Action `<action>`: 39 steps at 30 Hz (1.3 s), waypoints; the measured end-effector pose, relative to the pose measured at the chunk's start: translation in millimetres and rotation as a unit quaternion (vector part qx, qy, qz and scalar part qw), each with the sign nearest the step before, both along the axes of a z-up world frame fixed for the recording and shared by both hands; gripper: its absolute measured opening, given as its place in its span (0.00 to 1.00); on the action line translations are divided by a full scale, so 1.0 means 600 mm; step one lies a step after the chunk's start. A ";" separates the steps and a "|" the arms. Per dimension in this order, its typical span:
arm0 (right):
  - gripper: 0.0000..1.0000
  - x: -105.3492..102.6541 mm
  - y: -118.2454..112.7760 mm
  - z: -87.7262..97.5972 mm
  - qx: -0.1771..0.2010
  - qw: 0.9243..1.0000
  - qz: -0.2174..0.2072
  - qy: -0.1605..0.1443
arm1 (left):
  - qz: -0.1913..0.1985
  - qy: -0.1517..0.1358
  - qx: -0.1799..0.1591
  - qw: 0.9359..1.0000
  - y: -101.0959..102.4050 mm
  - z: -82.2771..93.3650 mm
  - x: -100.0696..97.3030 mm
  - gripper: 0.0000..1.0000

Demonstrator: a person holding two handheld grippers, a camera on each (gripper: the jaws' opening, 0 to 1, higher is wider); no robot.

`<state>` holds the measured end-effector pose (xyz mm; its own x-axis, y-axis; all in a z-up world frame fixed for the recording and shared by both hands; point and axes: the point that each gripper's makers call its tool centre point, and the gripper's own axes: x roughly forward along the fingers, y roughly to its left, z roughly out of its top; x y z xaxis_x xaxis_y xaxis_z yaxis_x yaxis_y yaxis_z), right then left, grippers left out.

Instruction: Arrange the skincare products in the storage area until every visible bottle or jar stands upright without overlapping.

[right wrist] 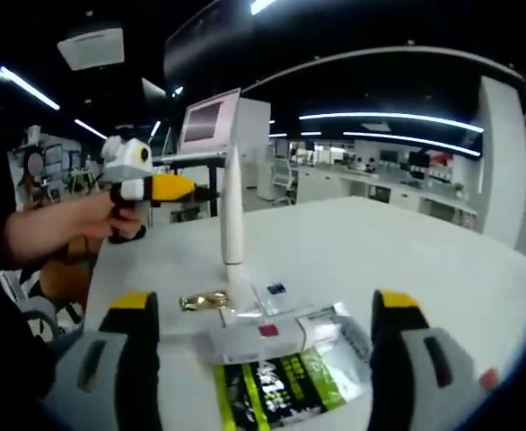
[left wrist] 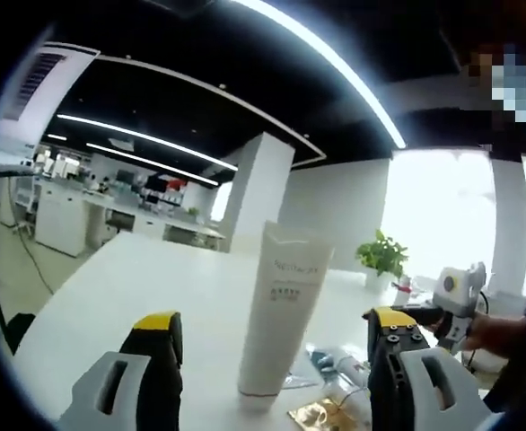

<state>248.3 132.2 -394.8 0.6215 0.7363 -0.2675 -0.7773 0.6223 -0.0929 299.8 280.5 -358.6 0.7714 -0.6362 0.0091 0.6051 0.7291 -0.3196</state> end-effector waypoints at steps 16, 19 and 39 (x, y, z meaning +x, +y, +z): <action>0.99 -0.006 -0.016 -0.005 -0.011 1.000 -0.012 0.005 | -0.072 0.015 0.029 0.997 -0.034 -0.021 0.028 0.63; 0.99 -0.008 -0.017 -0.006 -0.010 1.000 -0.013 0.006 | -0.084 0.022 0.033 0.996 -0.039 -0.029 0.030 0.62; 0.98 -0.015 -0.024 -0.017 -0.017 1.000 -0.014 0.011 | -0.083 -0.008 0.110 0.990 -0.054 -0.043 0.024 0.33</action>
<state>239.6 117.8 -404.9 0.6357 0.7088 -0.3057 -0.7616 0.6406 -0.0983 314.2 248.2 -384.2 0.6566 -0.7426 -0.1317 0.7266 0.6697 -0.1535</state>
